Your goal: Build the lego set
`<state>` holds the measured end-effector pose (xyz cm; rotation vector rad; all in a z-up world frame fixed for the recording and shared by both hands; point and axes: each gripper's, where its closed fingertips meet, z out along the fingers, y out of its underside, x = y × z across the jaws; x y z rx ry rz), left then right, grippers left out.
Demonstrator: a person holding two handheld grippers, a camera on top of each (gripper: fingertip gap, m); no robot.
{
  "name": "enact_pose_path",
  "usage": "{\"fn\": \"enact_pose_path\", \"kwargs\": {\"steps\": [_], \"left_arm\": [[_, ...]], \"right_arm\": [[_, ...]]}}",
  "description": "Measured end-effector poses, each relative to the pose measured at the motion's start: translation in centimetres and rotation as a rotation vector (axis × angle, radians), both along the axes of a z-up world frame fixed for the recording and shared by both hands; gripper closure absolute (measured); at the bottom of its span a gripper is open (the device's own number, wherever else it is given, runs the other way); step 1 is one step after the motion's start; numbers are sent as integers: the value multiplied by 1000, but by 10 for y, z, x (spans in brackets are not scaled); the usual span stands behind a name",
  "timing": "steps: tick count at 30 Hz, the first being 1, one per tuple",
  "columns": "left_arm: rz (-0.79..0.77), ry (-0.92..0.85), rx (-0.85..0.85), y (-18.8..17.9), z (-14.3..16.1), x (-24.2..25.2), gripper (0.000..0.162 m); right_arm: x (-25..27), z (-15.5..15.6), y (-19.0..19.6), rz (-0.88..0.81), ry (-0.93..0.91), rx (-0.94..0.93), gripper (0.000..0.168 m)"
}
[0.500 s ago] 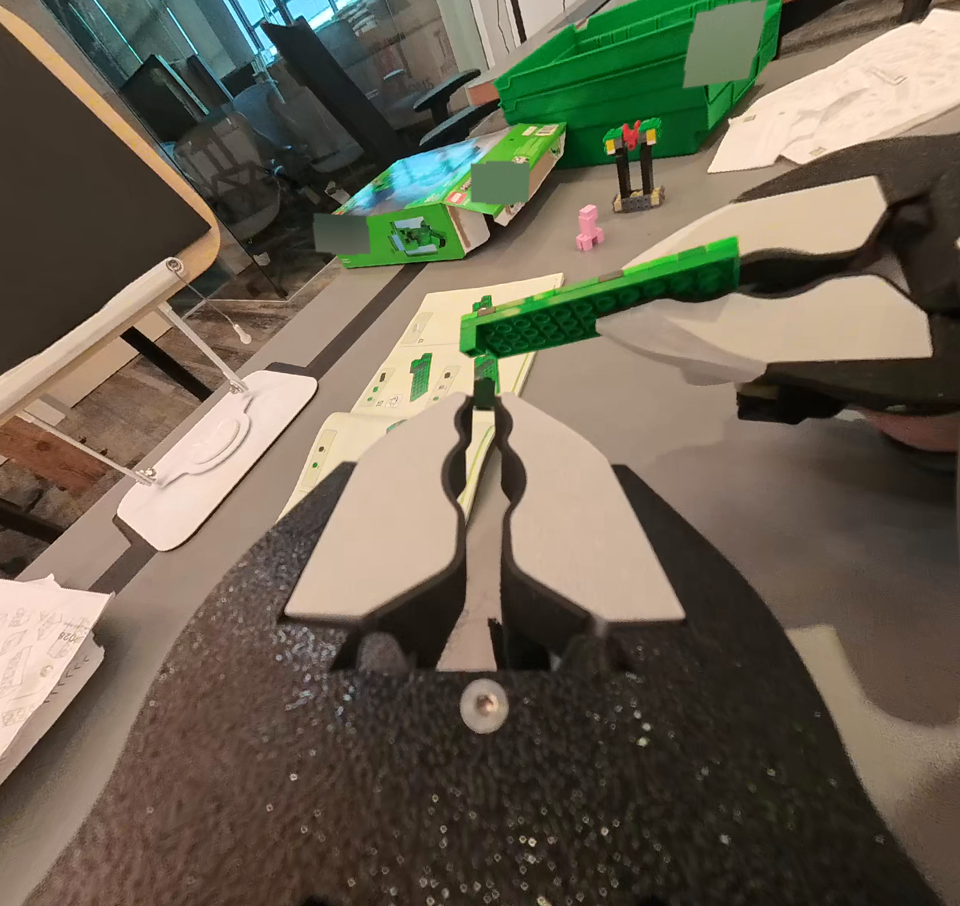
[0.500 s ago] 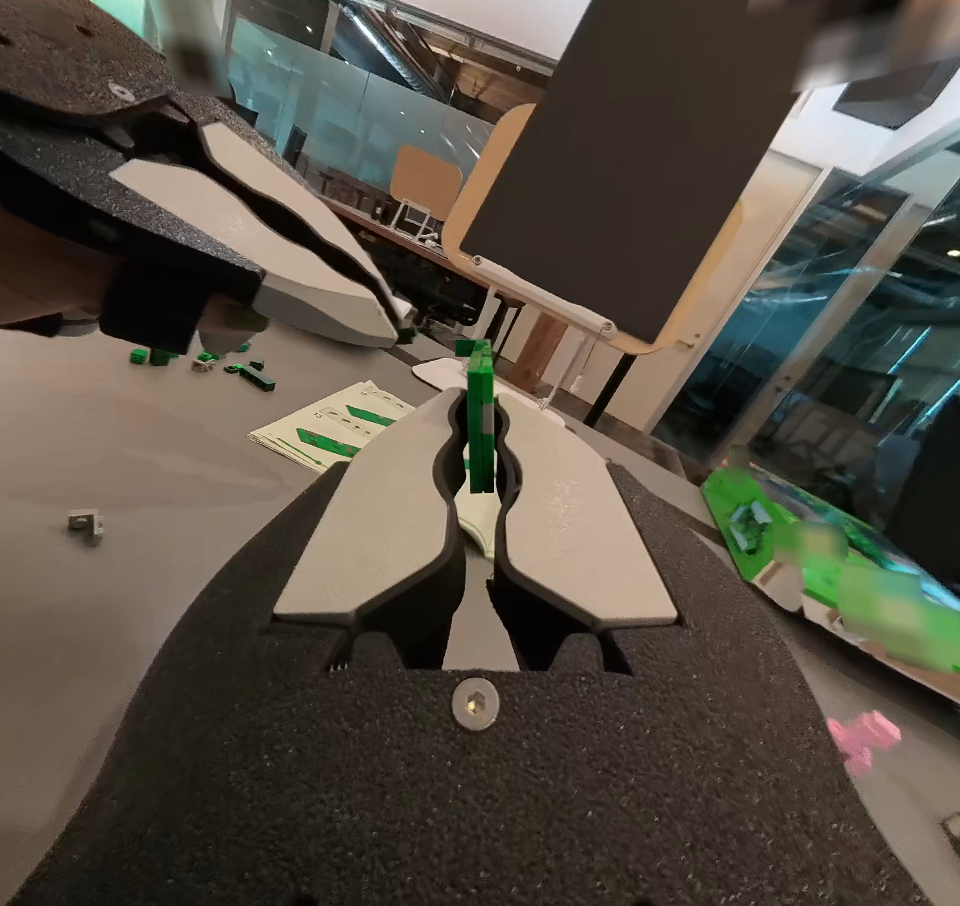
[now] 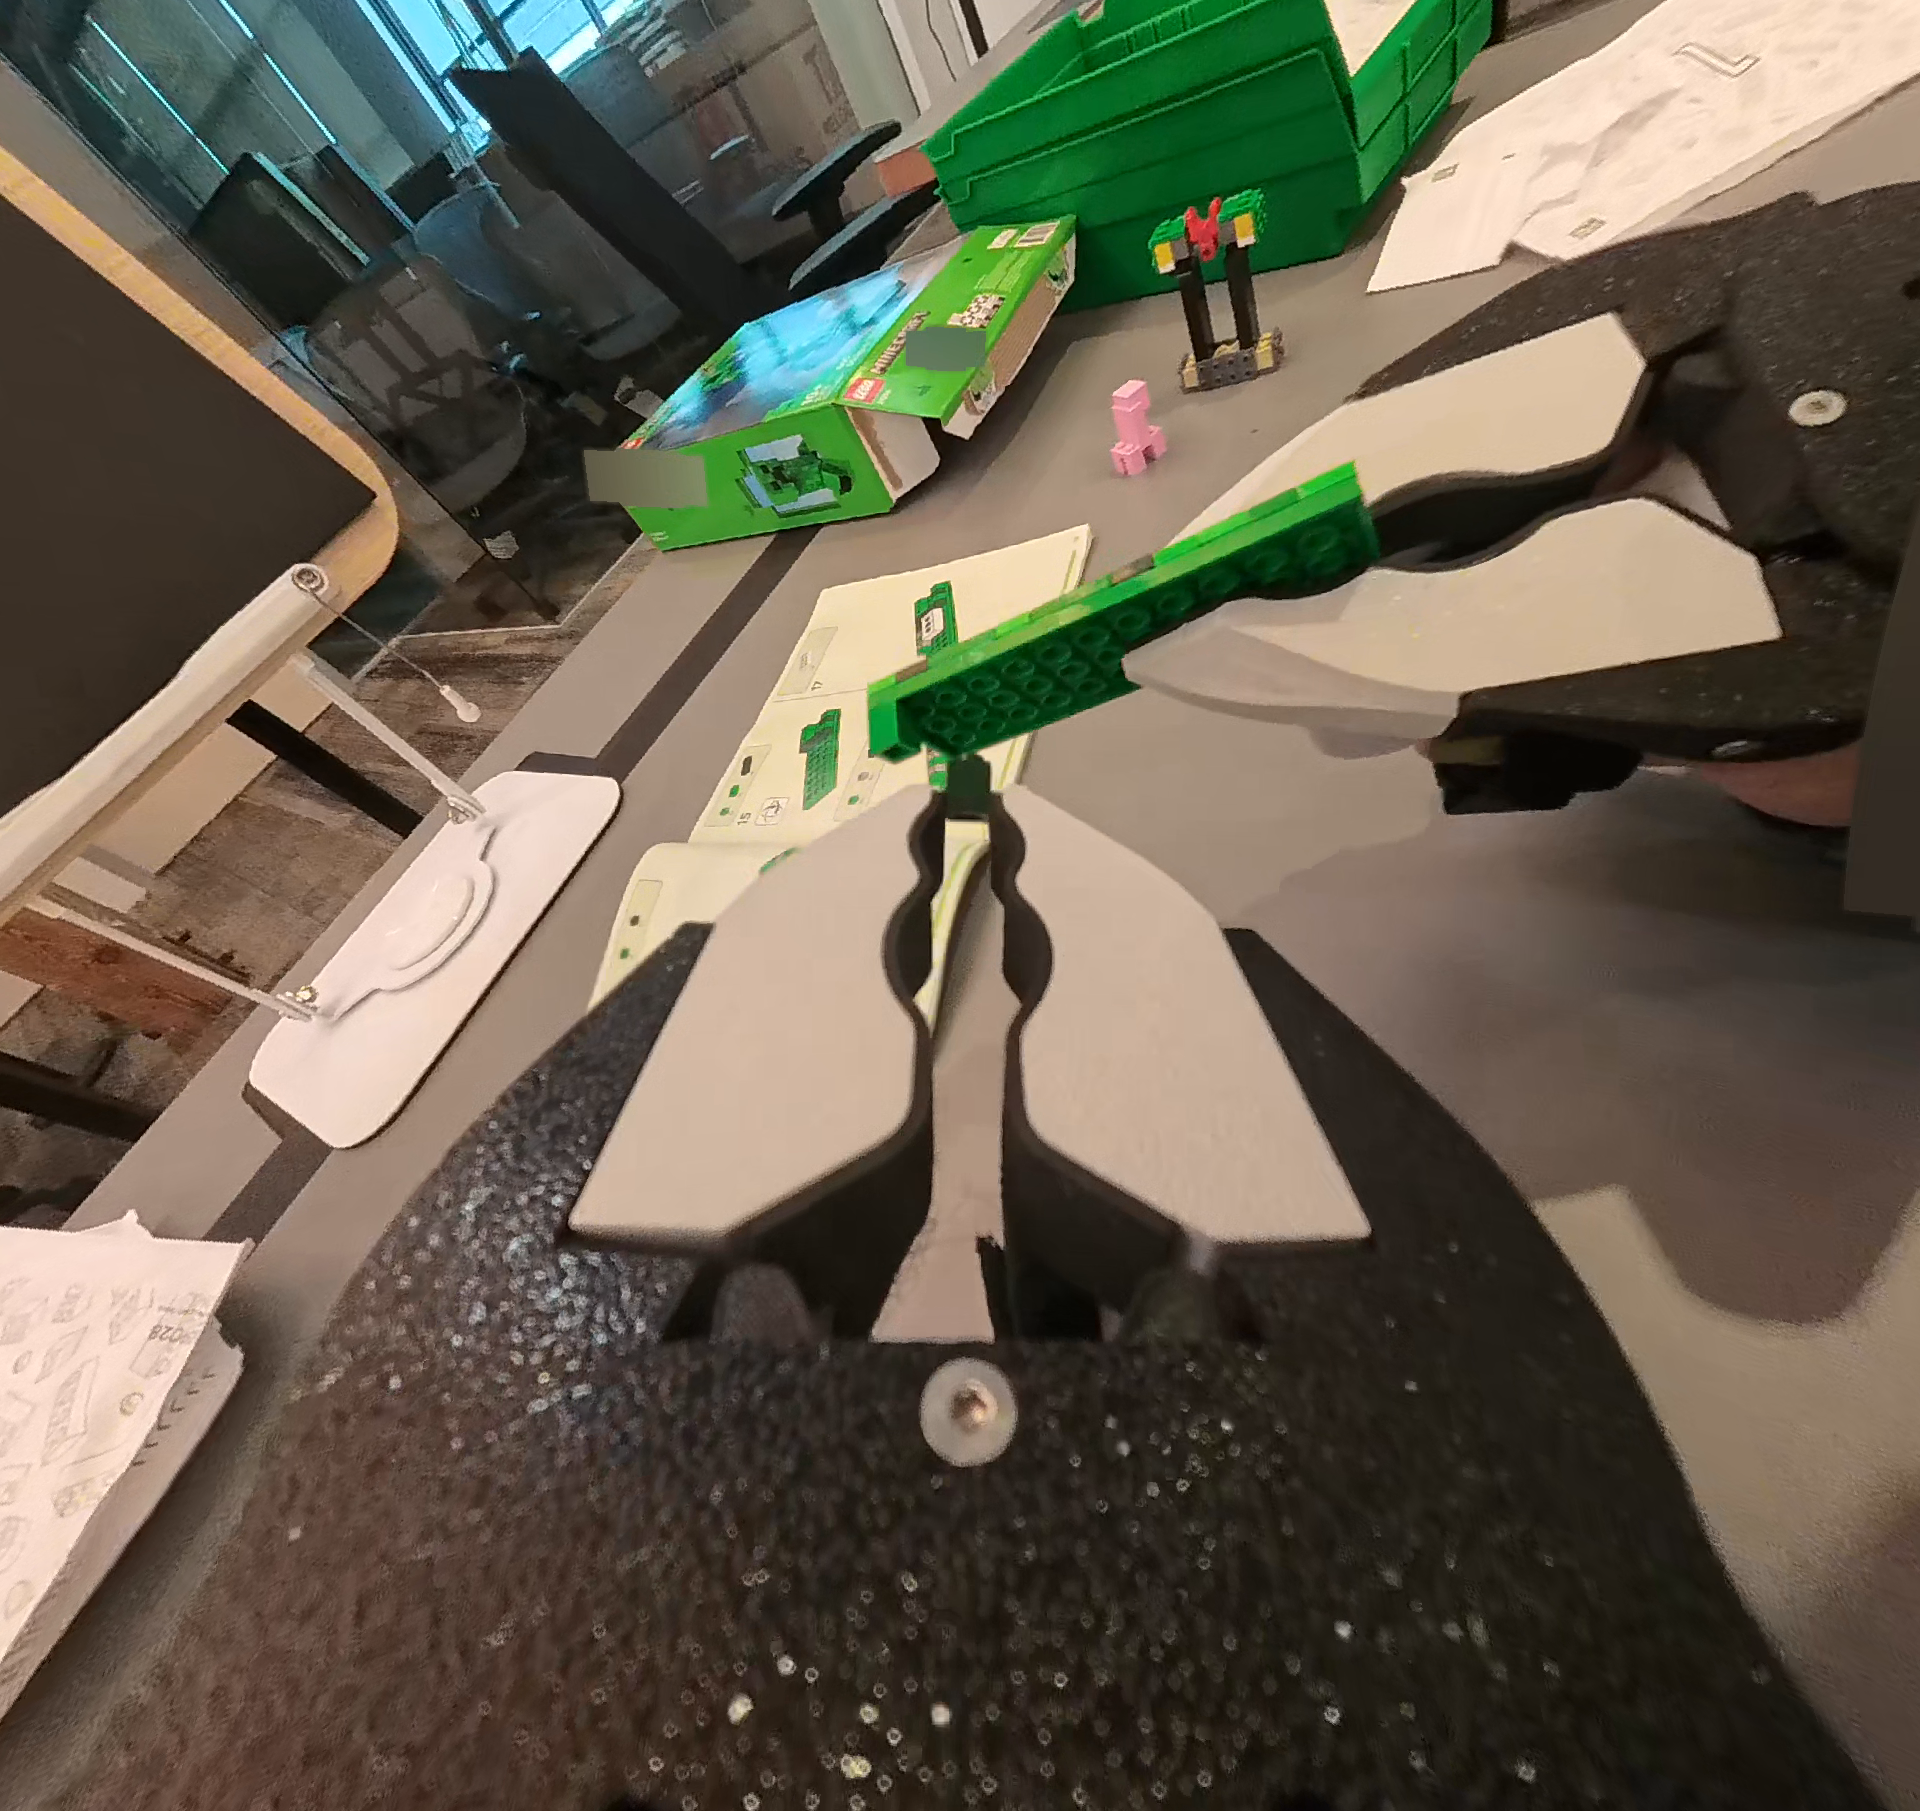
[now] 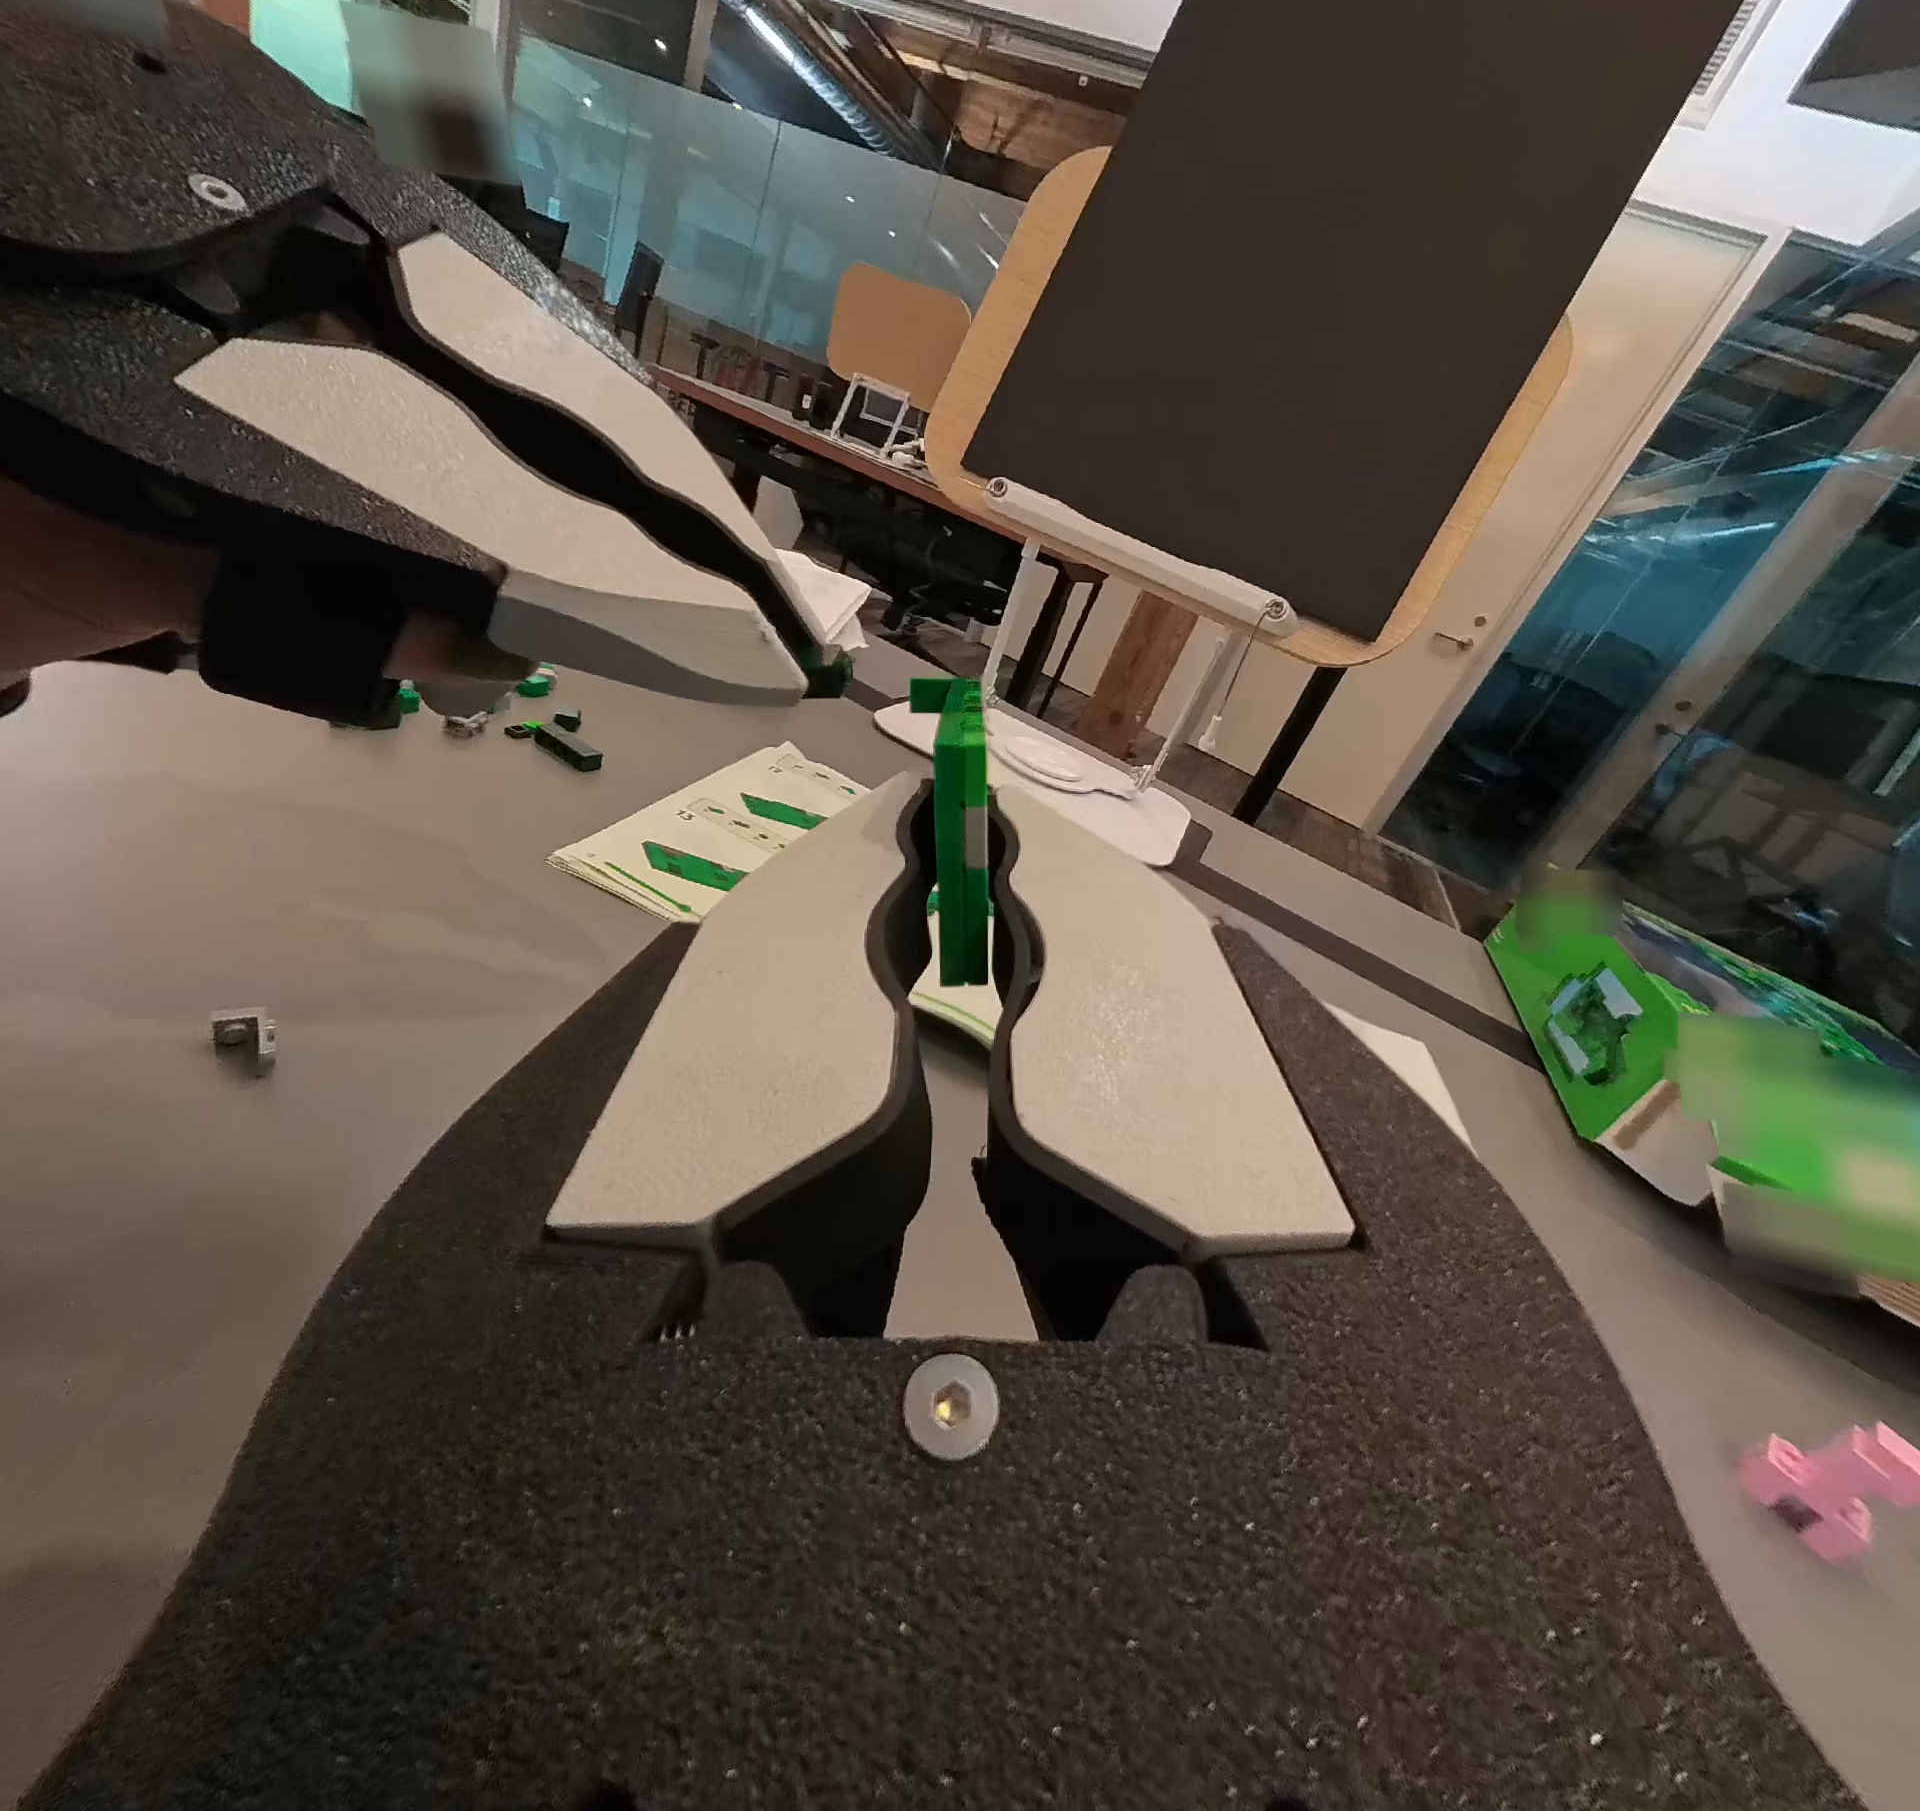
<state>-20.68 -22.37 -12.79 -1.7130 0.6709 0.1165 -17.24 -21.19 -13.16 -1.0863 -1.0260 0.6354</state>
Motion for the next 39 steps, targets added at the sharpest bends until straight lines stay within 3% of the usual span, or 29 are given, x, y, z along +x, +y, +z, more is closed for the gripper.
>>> {"fn": "enact_pose_path", "kwargs": {"steps": [4, 9, 11, 20, 39], "left_arm": [[57, 176, 94, 2, 5, -8, 155], [142, 754, 313, 5, 11, -15, 155], [135, 892, 351, 7, 5, -11, 155], [251, 998, 417, 12, 13, -17, 155], [263, 1112, 394, 18, 4, -18, 155]], "right_arm": [[-3, -5, -1, 28, -16, -69, 162], [-7, -6, -2, 42, -10, -176, 162], [-8, -6, -2, 41, 3, -229, 162], [-10, 2, -4, 22, 63, -290, 162], [-18, 2, -11, -14, 7, -244, 162]]}}
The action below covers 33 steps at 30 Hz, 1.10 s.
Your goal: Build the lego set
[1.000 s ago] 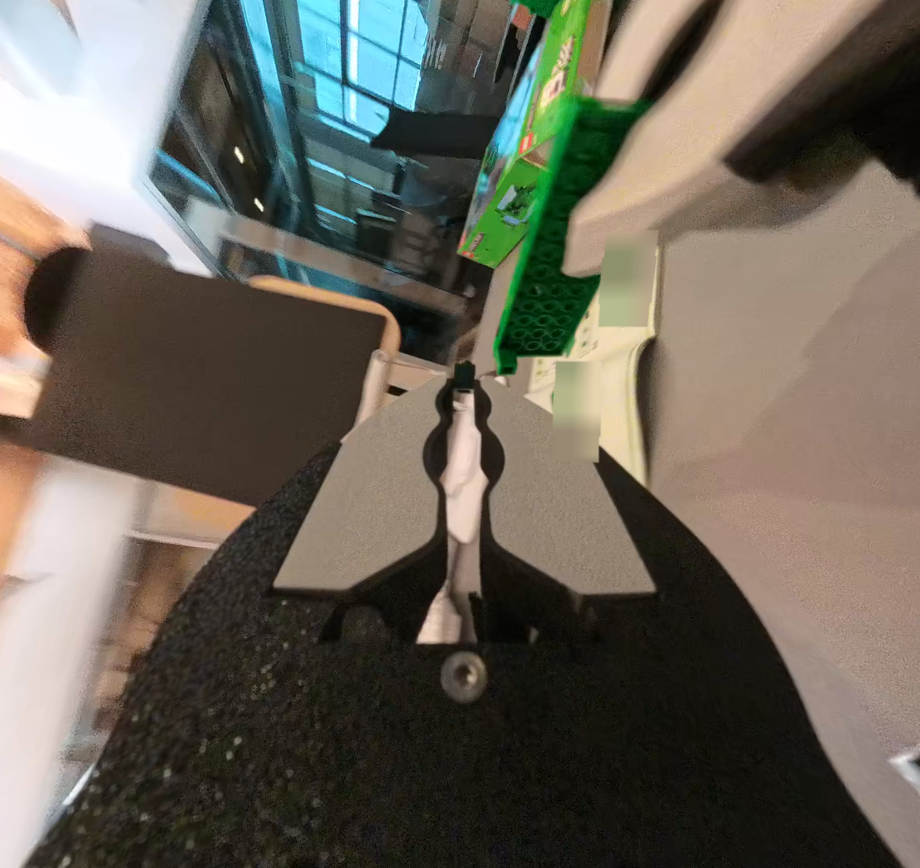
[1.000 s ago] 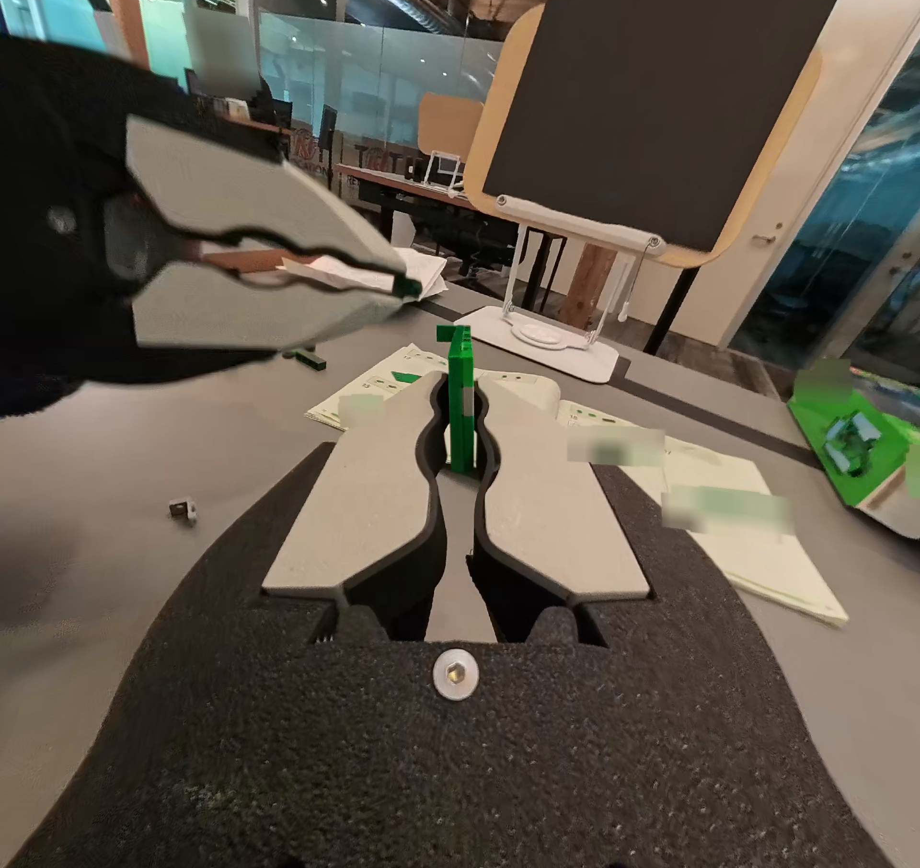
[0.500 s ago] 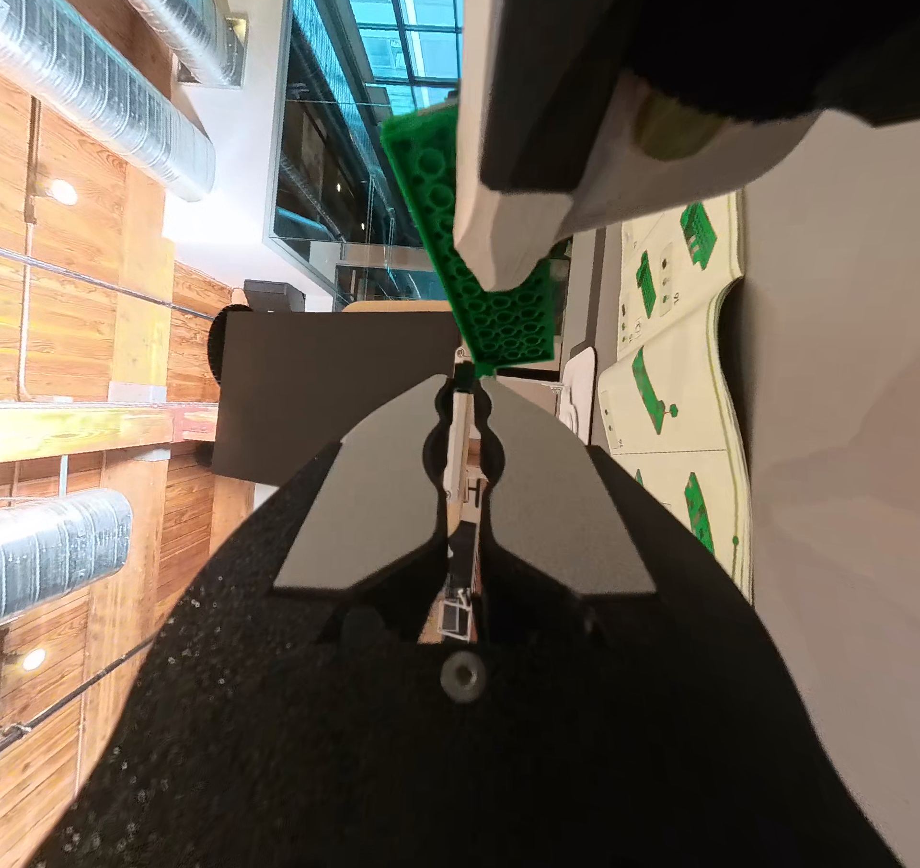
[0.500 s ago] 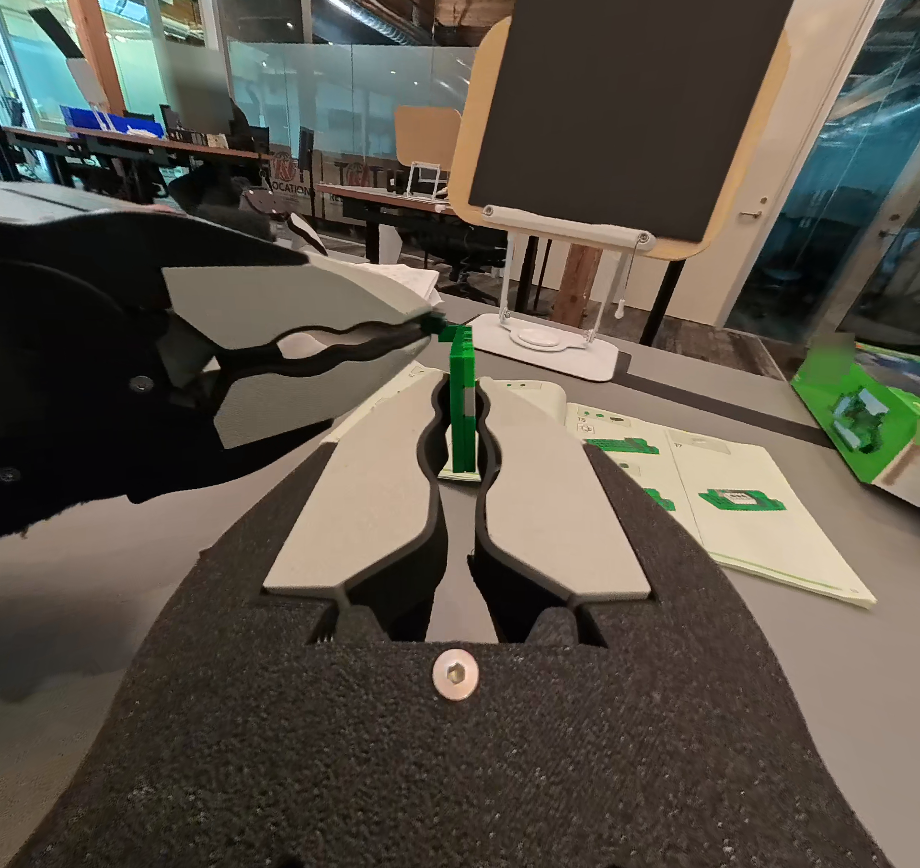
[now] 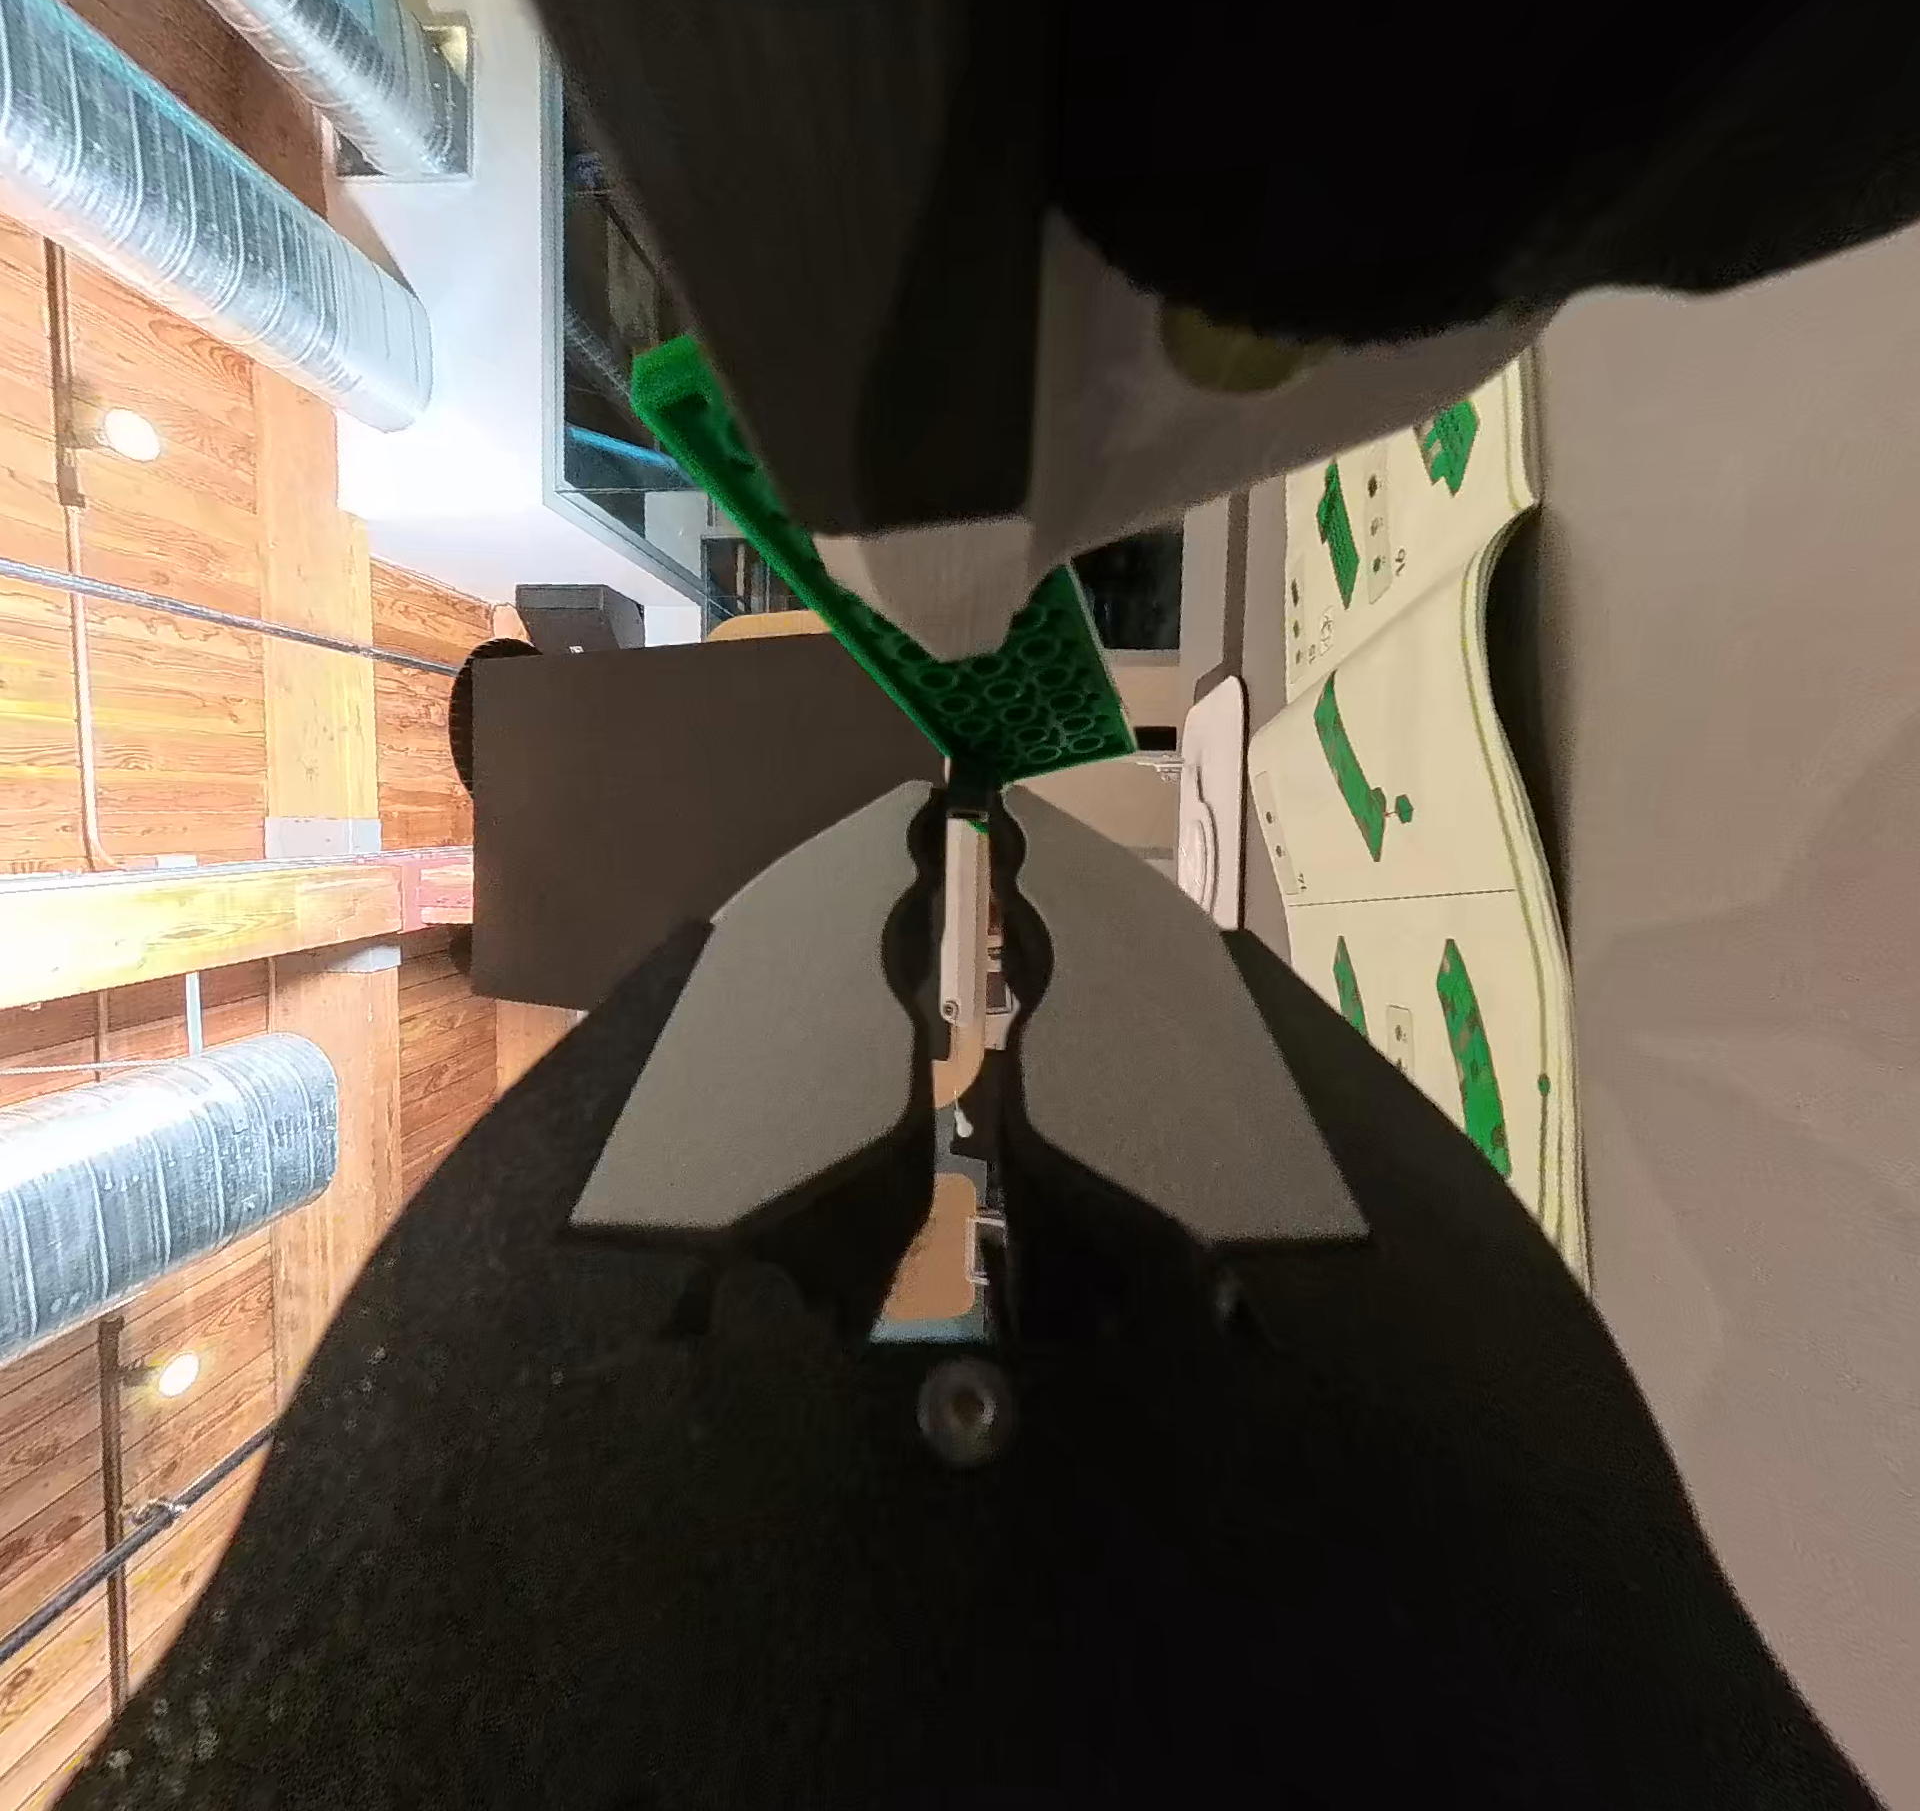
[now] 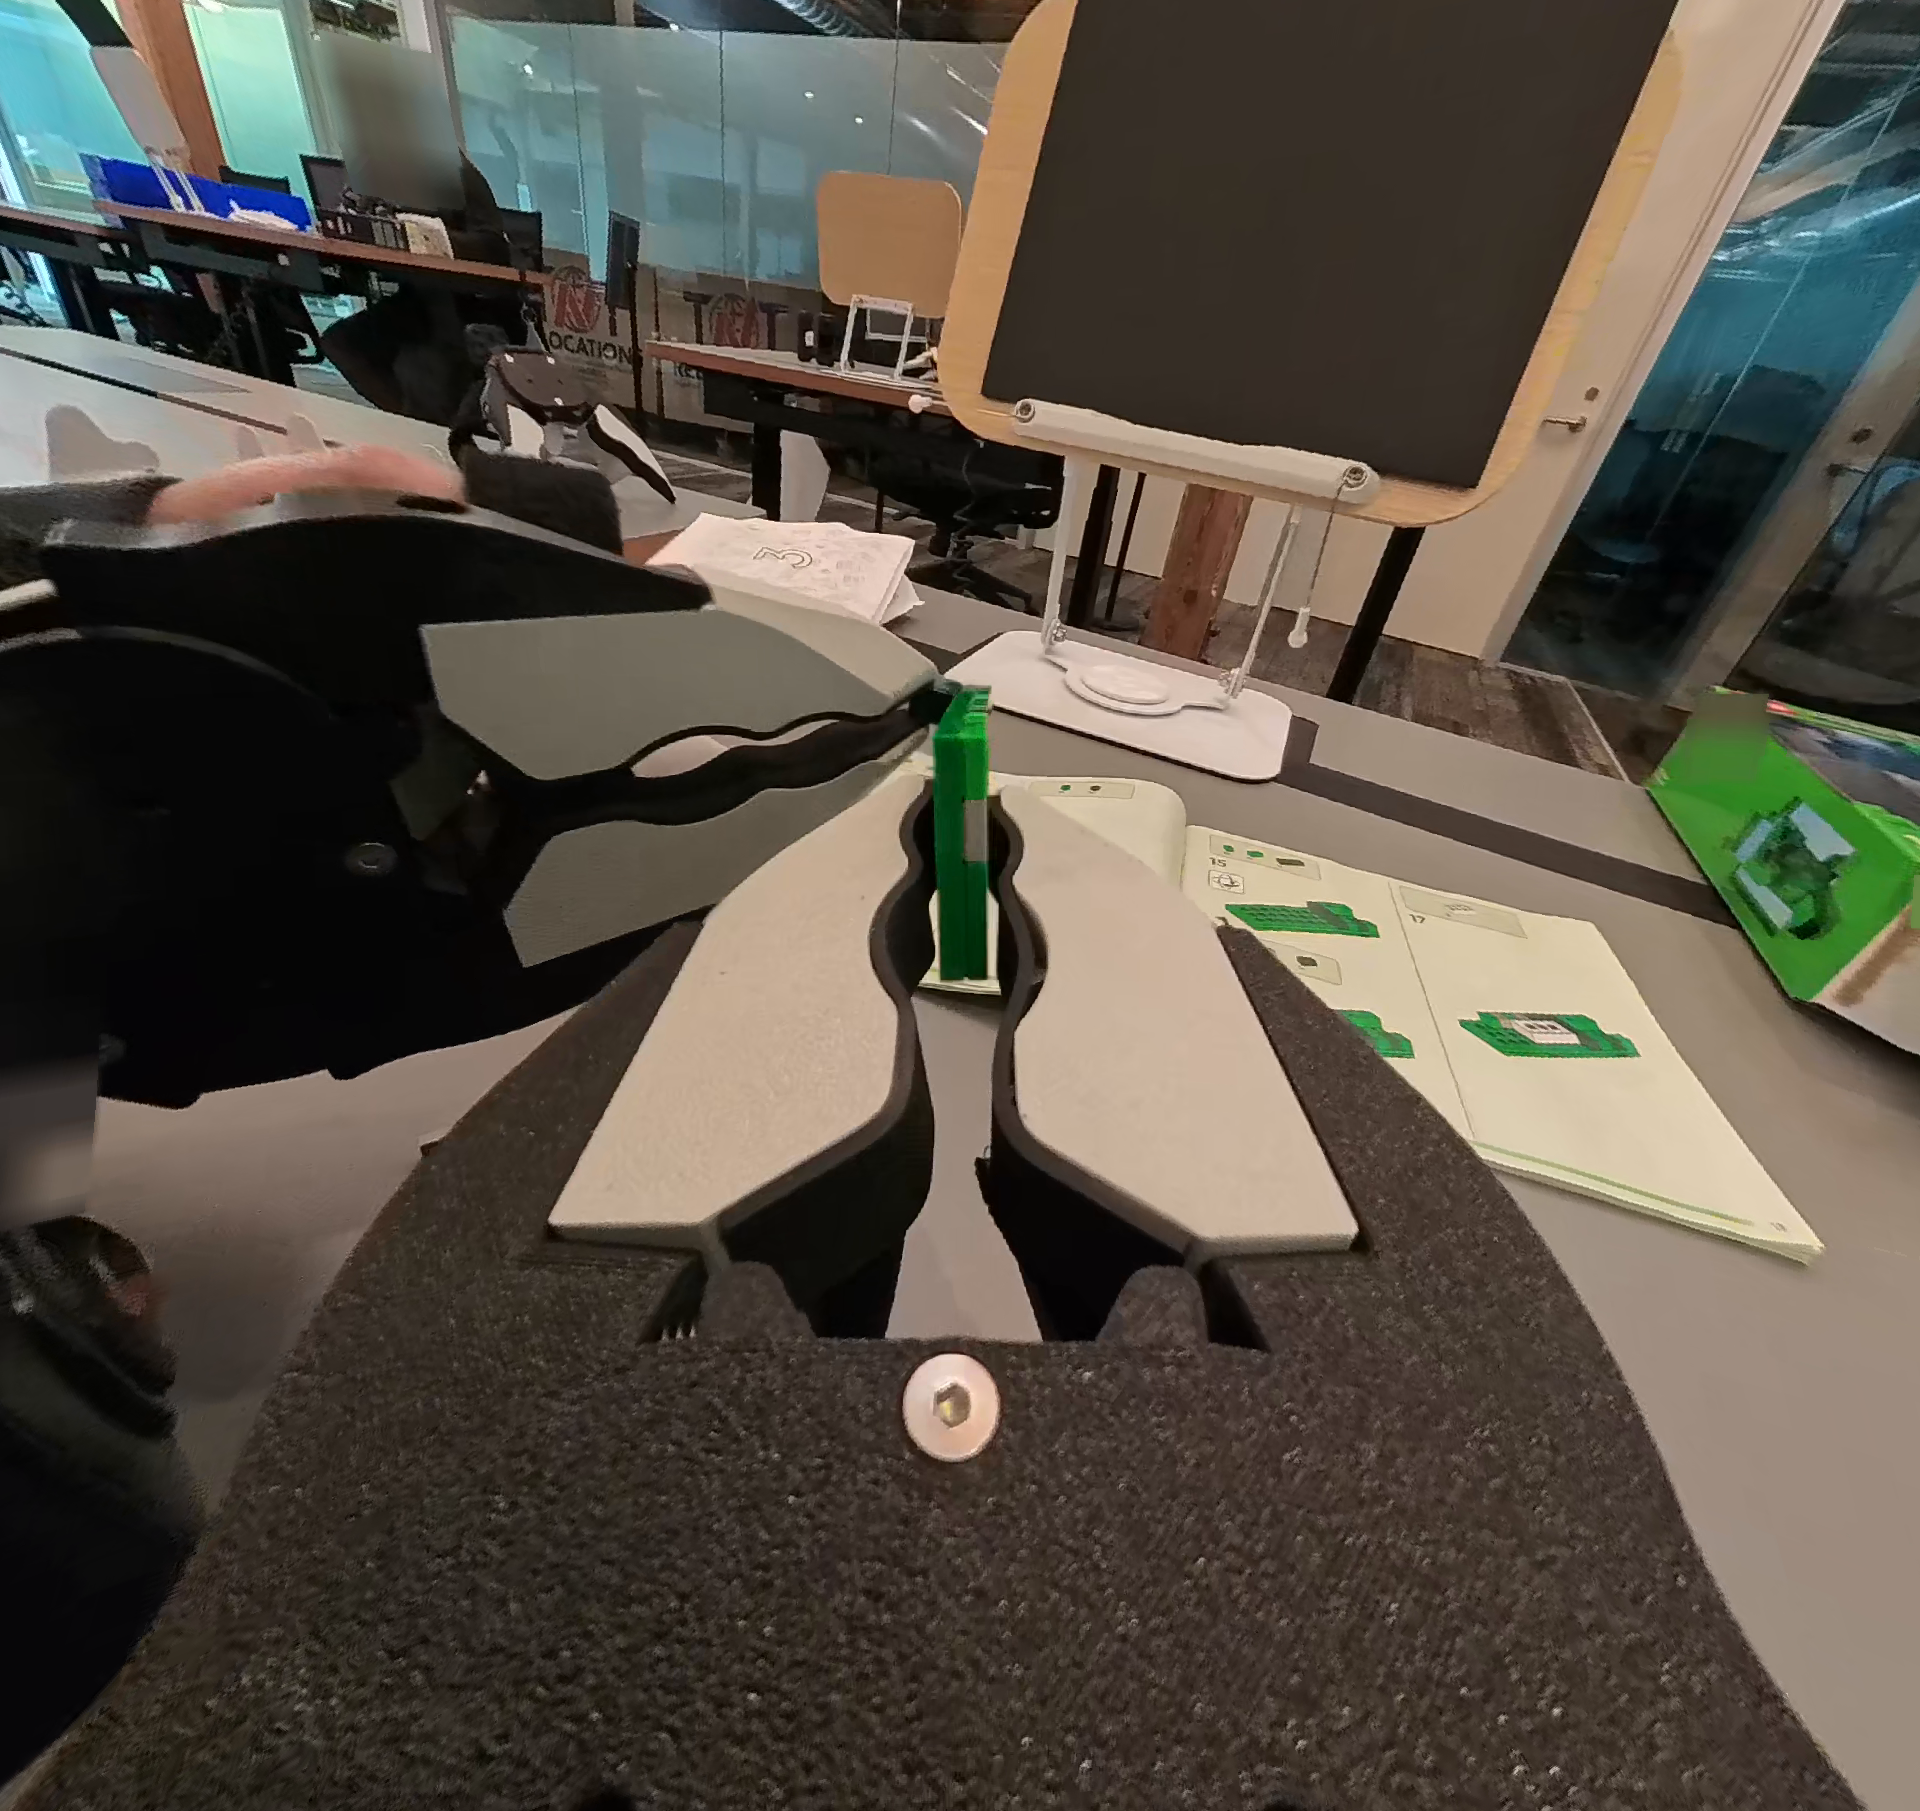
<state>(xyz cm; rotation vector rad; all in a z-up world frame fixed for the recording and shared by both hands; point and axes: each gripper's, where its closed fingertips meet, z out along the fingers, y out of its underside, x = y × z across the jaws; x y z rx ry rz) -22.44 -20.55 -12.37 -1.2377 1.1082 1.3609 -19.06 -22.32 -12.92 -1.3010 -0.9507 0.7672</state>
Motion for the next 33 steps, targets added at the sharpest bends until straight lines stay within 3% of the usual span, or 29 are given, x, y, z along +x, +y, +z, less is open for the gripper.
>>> {"fn": "enact_pose_path", "kwargs": {"steps": [22, 33], "left_arm": [[49, -154, -18, 2, -7, -3, 155], [43, -129, -11, 1, -8, -3, 155]], "right_arm": [[-3, -5, -4, 5, -15, 53, 161], [-5, -6, -8, 67, -41, 97, 157]]}}
